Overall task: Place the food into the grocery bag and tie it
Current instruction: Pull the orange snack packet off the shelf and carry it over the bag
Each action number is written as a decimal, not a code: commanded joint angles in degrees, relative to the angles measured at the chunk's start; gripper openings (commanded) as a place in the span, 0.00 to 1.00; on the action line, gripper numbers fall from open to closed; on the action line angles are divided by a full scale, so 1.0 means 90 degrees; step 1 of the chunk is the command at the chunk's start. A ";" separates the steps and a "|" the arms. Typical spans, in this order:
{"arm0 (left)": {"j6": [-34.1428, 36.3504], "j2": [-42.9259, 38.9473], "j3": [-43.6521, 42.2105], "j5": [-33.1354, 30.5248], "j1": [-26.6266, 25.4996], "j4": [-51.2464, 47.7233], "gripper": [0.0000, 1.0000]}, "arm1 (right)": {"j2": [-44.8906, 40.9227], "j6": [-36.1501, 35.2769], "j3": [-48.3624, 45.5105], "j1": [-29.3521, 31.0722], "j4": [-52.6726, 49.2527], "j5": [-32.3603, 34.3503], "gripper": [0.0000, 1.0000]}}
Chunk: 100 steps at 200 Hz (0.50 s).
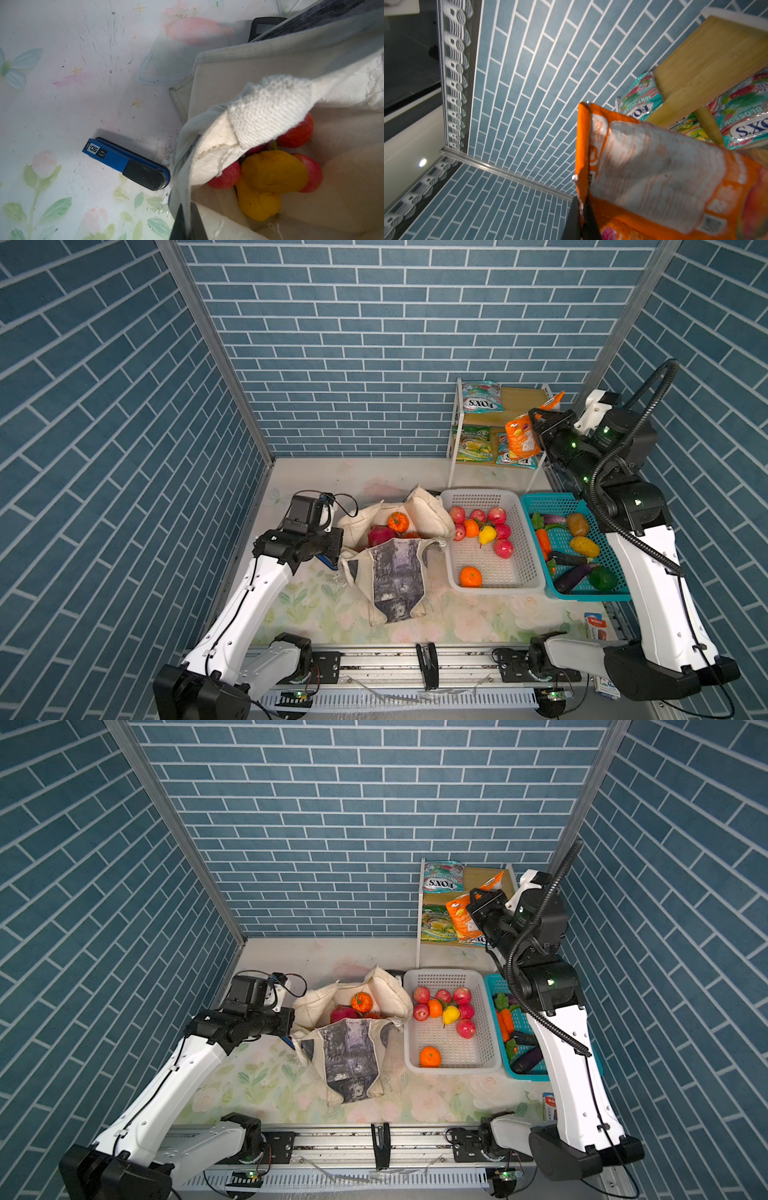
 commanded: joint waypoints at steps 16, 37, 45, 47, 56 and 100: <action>0.0083 0.0008 -0.0080 -0.0048 0.0037 0.0012 0.05 | -0.0253 -0.0602 -0.0737 0.0663 0.0227 -0.0210 0.00; 0.0093 -0.0028 -0.0080 -0.0076 0.0037 0.0011 0.05 | -0.0373 -0.0700 -0.1265 0.1062 0.0393 -0.0186 0.00; 0.0102 -0.0039 -0.0080 -0.0092 0.0037 0.0010 0.05 | -0.0428 -0.0747 -0.1478 0.1205 0.0479 -0.0130 0.00; 0.0102 -0.0039 -0.0080 -0.0095 0.0037 0.0004 0.05 | -0.0439 -0.0753 -0.1530 0.1244 0.0499 -0.0121 0.00; 0.0108 -0.0048 -0.0080 -0.0112 0.0037 0.0001 0.05 | -0.0481 -0.0794 -0.1762 0.1401 0.0583 -0.0044 0.00; 0.0112 0.0006 -0.0071 -0.0131 0.0037 0.0002 0.05 | -0.0467 -0.0959 -0.2392 0.2009 0.0940 -0.0075 0.00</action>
